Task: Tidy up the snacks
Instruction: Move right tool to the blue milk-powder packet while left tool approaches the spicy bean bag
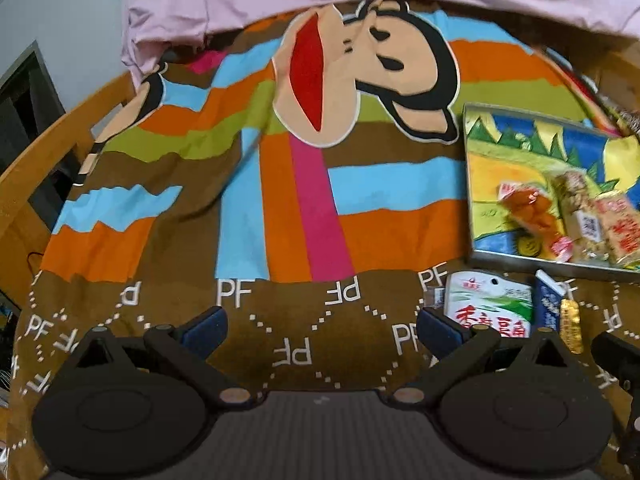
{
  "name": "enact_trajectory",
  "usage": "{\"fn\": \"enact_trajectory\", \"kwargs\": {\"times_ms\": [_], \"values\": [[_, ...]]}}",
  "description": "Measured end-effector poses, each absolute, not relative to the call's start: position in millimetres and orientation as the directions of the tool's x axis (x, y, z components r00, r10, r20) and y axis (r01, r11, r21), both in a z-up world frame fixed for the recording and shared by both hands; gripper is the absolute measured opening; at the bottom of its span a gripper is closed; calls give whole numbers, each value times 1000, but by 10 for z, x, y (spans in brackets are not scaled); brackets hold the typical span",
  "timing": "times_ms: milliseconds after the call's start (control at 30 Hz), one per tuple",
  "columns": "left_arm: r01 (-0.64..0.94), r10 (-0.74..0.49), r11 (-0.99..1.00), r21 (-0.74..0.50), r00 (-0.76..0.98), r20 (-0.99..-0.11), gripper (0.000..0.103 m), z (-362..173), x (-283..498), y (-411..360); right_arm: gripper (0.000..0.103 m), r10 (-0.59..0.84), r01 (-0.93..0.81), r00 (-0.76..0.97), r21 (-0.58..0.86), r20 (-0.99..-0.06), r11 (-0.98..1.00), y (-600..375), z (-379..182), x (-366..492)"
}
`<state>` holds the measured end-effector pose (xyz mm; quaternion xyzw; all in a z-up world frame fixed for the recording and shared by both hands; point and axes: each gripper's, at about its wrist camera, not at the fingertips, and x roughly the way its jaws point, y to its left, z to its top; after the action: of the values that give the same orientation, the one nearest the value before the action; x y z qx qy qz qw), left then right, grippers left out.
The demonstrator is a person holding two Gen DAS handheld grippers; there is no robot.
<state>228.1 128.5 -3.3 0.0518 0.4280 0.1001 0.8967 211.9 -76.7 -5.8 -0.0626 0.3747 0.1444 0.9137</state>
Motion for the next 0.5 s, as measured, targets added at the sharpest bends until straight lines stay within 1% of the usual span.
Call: {"fn": "enact_trajectory", "kwargs": {"times_ms": [100,167,233,367,500], "values": [[-135,257,966,221,596,-760,102,-171,2396,1284,102,230,-328,661,1,-715,945,-758,-242,2170],[-132,271,962,240,573,-773,102,-262,2459,1302,102,256,-334,635,40,-728,942,-753,-320,2203],[-131,268,963,236,567,-779,102,-298,2493,1315,102,286,-346,629,69,-723,936,-742,-376,2225],[-148,274,962,232,562,-780,102,-374,2531,1369,102,281,-344,625,66,-728,937,-684,-459,2271],[-145,256,967,211,562,-786,102,-448,2573,1395,102,284,-356,610,64,-740,932,-613,-529,2304]]}}
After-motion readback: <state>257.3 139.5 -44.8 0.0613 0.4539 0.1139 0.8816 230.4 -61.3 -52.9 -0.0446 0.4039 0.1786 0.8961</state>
